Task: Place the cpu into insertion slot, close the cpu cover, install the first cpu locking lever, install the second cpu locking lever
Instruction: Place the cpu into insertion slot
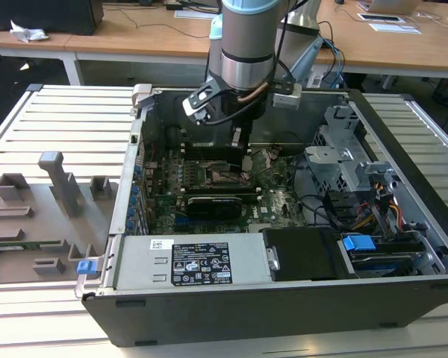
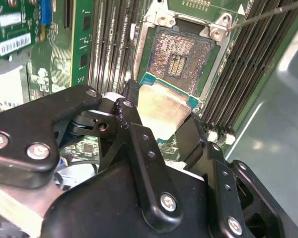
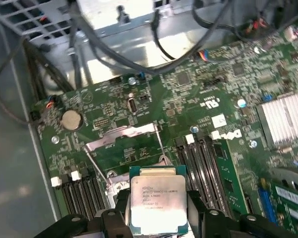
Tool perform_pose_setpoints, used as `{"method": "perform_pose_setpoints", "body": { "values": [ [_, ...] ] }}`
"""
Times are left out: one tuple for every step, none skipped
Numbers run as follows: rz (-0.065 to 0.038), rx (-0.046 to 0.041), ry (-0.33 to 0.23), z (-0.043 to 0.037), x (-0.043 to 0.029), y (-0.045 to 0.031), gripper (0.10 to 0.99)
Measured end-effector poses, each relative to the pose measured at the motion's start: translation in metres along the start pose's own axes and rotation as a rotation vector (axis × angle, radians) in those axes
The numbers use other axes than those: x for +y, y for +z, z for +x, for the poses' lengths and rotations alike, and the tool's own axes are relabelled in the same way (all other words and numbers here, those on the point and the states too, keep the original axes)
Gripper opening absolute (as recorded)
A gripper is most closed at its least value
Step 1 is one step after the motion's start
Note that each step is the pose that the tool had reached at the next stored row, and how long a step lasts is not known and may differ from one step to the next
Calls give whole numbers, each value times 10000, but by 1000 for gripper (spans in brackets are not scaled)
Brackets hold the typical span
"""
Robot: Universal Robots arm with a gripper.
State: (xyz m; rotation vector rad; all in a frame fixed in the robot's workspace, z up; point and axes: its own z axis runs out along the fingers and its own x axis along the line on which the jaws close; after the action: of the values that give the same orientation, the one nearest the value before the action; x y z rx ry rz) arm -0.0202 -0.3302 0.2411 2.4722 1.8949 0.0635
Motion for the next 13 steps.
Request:
{"method": "perform_pose_setpoints", "body": {
  "values": [
    [6, 15, -321, 0, 0, 2, 541],
    [12, 33, -723, 0, 0, 4, 541],
    [18, 47, -1034, 0, 0, 5, 541],
    [27, 72, -1589, 0, 0, 7, 541],
    [33, 88, -1937, 0, 0, 8, 541],
    [39, 105, -2299, 0, -1, 8, 541],
    [42, 115, -2533, 0, 0, 9, 541],
    [45, 123, -2701, 0, -1, 9, 541],
    [49, 134, -2963, 0, -1, 9, 541],
    [50, 136, -3032, 0, 0, 9, 541],
    [50, 136, -3037, 0, -1, 9, 541],
    [51, 137, -3038, 0, -1, 9, 541],
    [51, 137, -3040, 0, -1, 9, 541]
  ]
}}
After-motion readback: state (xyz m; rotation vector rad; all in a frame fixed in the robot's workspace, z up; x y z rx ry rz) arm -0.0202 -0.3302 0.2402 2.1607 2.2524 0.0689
